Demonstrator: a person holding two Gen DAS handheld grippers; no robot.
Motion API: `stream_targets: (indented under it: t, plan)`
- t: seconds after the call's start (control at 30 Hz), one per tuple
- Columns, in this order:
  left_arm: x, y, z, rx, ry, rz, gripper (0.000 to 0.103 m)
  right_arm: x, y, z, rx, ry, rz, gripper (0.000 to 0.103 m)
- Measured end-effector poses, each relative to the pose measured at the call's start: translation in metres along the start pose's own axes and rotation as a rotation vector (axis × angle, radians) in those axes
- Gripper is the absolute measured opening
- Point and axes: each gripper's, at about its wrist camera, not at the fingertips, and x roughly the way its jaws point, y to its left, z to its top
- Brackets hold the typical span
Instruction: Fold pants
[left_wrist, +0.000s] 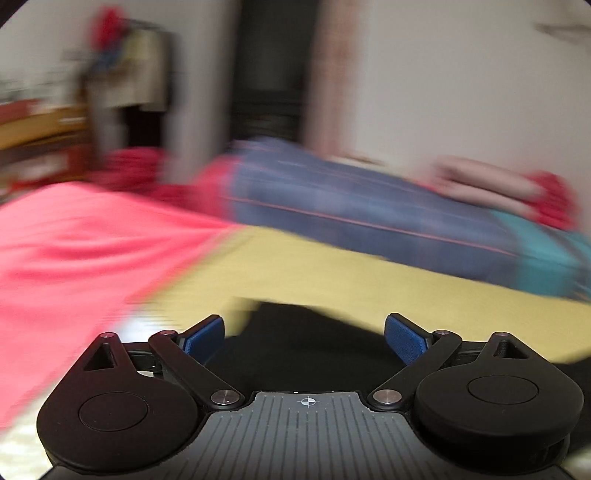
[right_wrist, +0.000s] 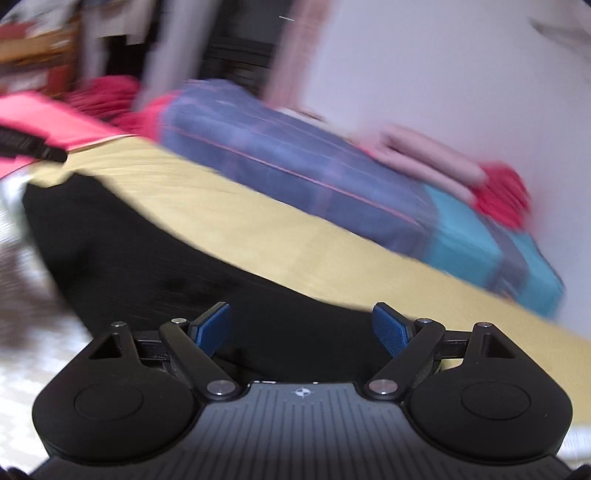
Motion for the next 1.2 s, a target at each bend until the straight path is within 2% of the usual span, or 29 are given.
stream_targets:
  t: [0.13,0.2,0.23,0.33,0.4,0.43,0.5,0.53,0.57,0.6,0.7,0.8,0.93,1.07,1.13,1.2]
  plan:
    - [0.008,0.083,-0.010,-0.146,0.014,0.317,0.103,0.005,0.097,0.025,-0.207,-0.055,0.091,0.086]
    - [0.017,0.113,-0.015,-0.217,0.059,0.419,0.103,0.012,0.146,0.034,-0.298,-0.073,0.119,0.085]
    - [0.021,0.126,-0.016,-0.272,0.095,0.438,0.103,0.016,0.170,0.038,-0.340,-0.078,0.126,0.084]
    - [0.029,0.150,-0.019,-0.400,0.161,0.387,0.103,0.034,0.233,0.050,-0.450,-0.085,0.111,0.081]
    - [0.030,0.152,-0.020,-0.411,0.176,0.384,0.103,0.052,0.266,0.054,-0.518,-0.090,0.036,0.081]
    - [0.029,0.151,-0.022,-0.407,0.176,0.387,0.103,0.062,0.277,0.057,-0.529,-0.078,0.013,0.075]
    - [0.026,0.150,-0.022,-0.401,0.168,0.385,0.103,0.074,0.285,0.066,-0.477,-0.065,0.001,0.071]
    - [0.025,0.149,-0.022,-0.400,0.165,0.382,0.103,0.080,0.286,0.073,-0.441,-0.046,0.003,0.067]
    - [0.025,0.150,-0.022,-0.401,0.163,0.379,0.103,0.085,0.284,0.079,-0.403,-0.022,0.035,0.054]
    - [0.024,0.149,-0.022,-0.399,0.164,0.376,0.103,0.090,0.278,0.084,-0.356,0.018,0.094,0.033]
    - [0.026,0.145,-0.027,-0.376,0.178,0.337,0.103,0.090,0.254,0.102,-0.257,0.069,0.197,0.021]
    - [0.019,0.121,-0.025,-0.324,0.174,0.258,0.103,0.084,0.208,0.127,-0.087,0.085,0.319,0.018]
    - [-0.007,0.059,-0.027,-0.214,0.162,0.024,0.103,0.071,0.142,0.150,0.095,0.084,0.370,0.018]
    - [-0.031,-0.026,-0.036,-0.013,0.138,-0.158,0.103,0.051,0.081,0.147,0.213,0.059,0.412,0.017]
    - [-0.034,-0.067,-0.037,0.077,0.134,-0.188,0.103,0.040,0.052,0.140,0.258,0.041,0.412,0.017]
    - [-0.027,-0.102,-0.036,0.145,0.155,-0.186,0.103,0.026,0.021,0.131,0.297,0.020,0.395,0.017]
